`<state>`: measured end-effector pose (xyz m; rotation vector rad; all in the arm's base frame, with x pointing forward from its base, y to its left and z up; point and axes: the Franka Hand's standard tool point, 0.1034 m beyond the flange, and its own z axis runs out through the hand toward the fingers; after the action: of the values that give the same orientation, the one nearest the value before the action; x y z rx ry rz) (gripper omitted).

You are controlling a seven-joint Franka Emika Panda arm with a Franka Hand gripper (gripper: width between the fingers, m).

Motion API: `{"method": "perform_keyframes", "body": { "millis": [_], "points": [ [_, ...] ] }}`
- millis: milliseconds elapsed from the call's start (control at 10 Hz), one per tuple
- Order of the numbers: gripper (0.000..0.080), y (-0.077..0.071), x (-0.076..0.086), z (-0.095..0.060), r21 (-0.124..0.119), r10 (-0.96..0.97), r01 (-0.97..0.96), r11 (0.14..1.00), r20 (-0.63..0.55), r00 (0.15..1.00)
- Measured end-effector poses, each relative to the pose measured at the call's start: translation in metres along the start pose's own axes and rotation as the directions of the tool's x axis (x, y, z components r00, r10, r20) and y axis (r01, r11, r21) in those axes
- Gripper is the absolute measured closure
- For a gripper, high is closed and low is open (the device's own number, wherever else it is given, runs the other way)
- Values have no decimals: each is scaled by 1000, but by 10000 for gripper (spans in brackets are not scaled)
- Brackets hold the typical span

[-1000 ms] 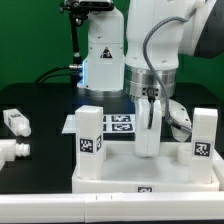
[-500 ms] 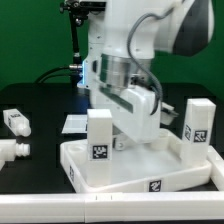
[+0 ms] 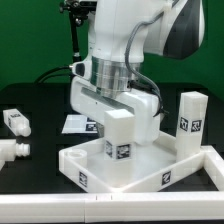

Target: Assemble desk

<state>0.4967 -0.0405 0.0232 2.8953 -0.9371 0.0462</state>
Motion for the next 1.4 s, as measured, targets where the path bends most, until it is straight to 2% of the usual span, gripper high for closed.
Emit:
{"method": "perform_keyframes", "body": {
  "millis": [100,200,300,500,700,900,1000,1300,1400],
  "points": [
    [751,6,17,-4,13,-161,161,987,-13,987],
    [751,9,28,-6,19,-276,277,961,-29,961],
    [752,14,30,-2,15,-397,398,917,-49,917],
    [752,16,30,-1,0,-474,474,880,-42,880],
    [752,15,33,-2,-14,-588,588,809,-42,808],
    [752,-16,55,-21,-51,-816,815,577,-76,573],
    [752,-17,52,-20,-73,-839,836,544,-83,538],
    [752,-10,52,-17,-101,-938,933,345,-41,343],
    [752,-22,54,-24,-117,-981,974,192,-32,190]
  ]
}}
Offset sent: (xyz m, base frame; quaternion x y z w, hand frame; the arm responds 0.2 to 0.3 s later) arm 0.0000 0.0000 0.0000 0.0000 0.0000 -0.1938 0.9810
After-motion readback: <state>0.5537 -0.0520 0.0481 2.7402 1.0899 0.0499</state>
